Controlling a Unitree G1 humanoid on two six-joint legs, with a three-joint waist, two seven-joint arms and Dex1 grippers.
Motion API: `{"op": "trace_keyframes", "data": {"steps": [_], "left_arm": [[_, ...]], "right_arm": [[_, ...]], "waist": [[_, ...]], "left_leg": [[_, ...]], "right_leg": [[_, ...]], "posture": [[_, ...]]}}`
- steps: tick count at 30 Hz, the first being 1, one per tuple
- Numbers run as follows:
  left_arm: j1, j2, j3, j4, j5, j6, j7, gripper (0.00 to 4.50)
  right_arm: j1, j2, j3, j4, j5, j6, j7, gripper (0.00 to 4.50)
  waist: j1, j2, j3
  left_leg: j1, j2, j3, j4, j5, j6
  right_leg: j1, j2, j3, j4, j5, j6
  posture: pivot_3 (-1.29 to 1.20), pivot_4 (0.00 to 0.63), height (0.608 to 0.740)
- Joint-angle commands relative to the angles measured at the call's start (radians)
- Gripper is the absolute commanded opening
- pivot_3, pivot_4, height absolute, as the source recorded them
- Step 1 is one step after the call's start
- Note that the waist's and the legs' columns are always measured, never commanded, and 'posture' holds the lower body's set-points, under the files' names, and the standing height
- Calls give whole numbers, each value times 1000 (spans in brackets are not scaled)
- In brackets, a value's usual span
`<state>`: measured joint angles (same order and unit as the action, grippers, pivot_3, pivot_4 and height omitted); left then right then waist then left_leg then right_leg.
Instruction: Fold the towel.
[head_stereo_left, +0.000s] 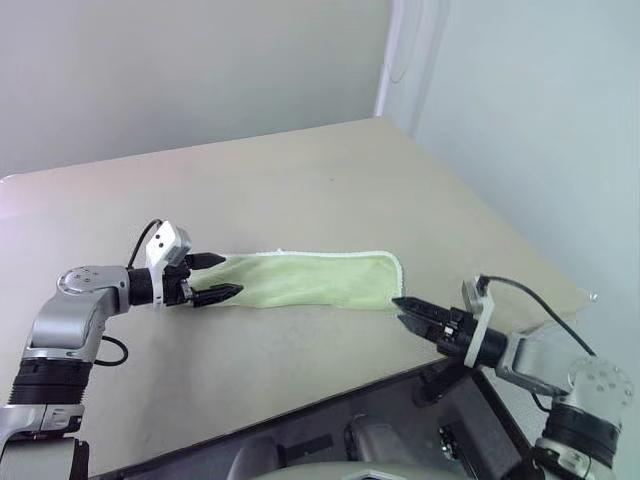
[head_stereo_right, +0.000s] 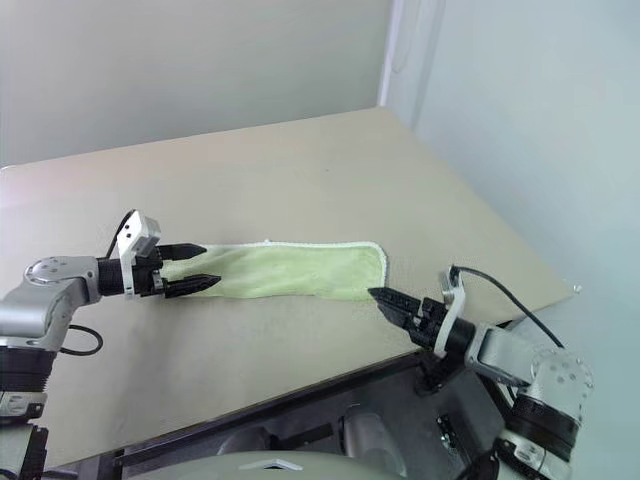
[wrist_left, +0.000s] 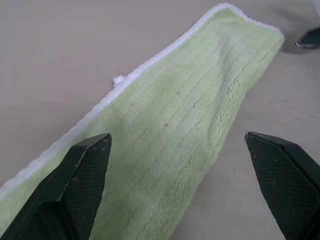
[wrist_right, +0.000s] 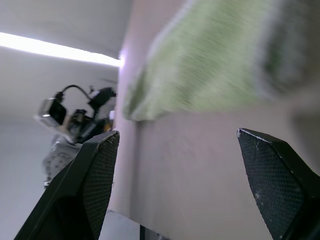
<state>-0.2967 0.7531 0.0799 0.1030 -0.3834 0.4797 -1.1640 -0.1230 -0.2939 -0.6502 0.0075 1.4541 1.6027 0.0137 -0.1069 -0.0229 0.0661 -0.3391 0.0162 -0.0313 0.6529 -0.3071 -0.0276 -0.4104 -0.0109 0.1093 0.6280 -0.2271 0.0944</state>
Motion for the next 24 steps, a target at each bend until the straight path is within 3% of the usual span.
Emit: {"op": "trace_keyframes", "data": {"steps": [1, 12, 21, 24], "left_arm": [[-23, -9, -10, -32, -11, 1, 8, 4500], [-63, -22, -31, 1, -3, -16, 18, 4500], [-29, -19, -14, -19, -6, -17, 55, 4500], [-34, -20, -14, -7, 0, -27, 69, 4500]], "right_arm": [[16, -20, 40, 8, 117, -48, -75, 3914], [-76, -14, 227, 105, 176, -243, -277, 3914], [-201, 44, 253, 176, 161, -408, -445, 3914], [-221, 48, 262, 177, 166, -430, -462, 3321]], "waist": [[-4, 0, 0], [-23, 0, 0], [-24, -1, -1], [-21, 0, 0]], "left_leg": [[0, 0, 0, 0, 0, 0], [0, 0, -1, -2, 0, 0], [1, 1, -1, -1, 0, 0], [1, 0, -2, 0, 0, 0]], "right_leg": [[1, 0, 0, 0, 0, 0], [1, 1, 0, -2, 0, 0], [2, 1, 1, -2, 0, 0], [1, 1, 1, -2, 0, 0]], "posture": [[0, 0, 740], [0, 0, 740], [0, 0, 740], [0, 0, 740]]}}
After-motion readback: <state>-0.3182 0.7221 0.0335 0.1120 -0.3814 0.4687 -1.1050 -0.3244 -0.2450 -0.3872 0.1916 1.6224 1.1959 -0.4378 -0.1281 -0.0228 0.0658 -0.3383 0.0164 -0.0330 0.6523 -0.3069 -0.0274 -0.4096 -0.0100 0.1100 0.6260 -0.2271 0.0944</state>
